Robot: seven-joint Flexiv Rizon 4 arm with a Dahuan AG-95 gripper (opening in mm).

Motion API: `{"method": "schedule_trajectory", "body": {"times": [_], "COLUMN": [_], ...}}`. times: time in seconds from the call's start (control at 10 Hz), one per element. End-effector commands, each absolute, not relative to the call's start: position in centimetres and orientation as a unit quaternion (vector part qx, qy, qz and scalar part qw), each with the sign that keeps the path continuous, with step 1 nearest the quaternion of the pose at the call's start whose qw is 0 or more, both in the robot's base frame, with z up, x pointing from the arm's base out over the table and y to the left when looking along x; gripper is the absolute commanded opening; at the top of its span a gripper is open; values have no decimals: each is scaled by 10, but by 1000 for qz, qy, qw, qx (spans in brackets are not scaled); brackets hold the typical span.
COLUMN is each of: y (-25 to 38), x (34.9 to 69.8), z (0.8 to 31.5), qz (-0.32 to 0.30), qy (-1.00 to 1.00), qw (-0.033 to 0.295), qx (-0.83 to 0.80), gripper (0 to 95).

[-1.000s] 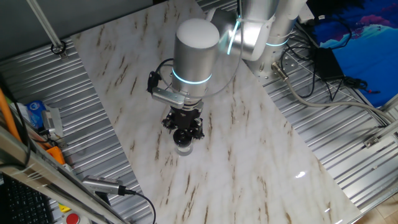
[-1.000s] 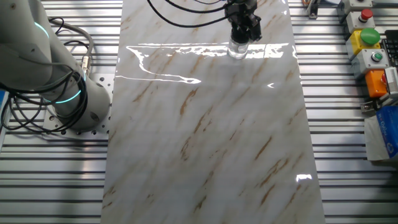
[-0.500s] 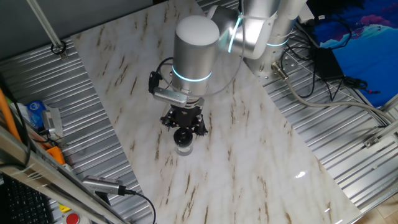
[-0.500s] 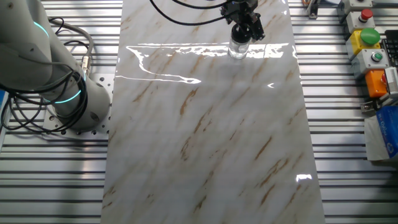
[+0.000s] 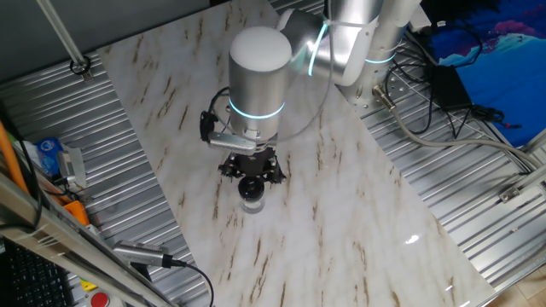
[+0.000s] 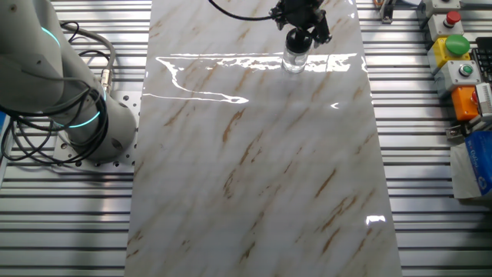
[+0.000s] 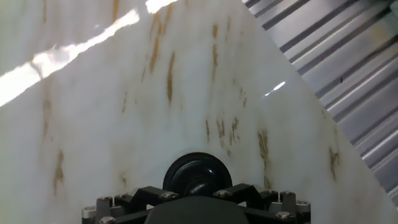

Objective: Screw the lid onto the jar

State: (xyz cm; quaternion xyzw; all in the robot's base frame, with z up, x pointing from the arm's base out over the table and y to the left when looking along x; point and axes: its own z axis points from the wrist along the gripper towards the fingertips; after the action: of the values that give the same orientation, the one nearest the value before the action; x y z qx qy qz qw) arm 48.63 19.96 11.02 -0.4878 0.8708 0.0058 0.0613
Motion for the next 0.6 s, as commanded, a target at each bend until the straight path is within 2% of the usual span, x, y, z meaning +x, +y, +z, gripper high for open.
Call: {"method": "schedule_trajectory", "body": {"times": [0.1,0.6], "y": [202,212], "x": [486,497], "z": [112,103], "qz": [10,51], "qy": [833,766], "qw": [42,25], "qx": [-552,-640], "gripper": [950,950]}}
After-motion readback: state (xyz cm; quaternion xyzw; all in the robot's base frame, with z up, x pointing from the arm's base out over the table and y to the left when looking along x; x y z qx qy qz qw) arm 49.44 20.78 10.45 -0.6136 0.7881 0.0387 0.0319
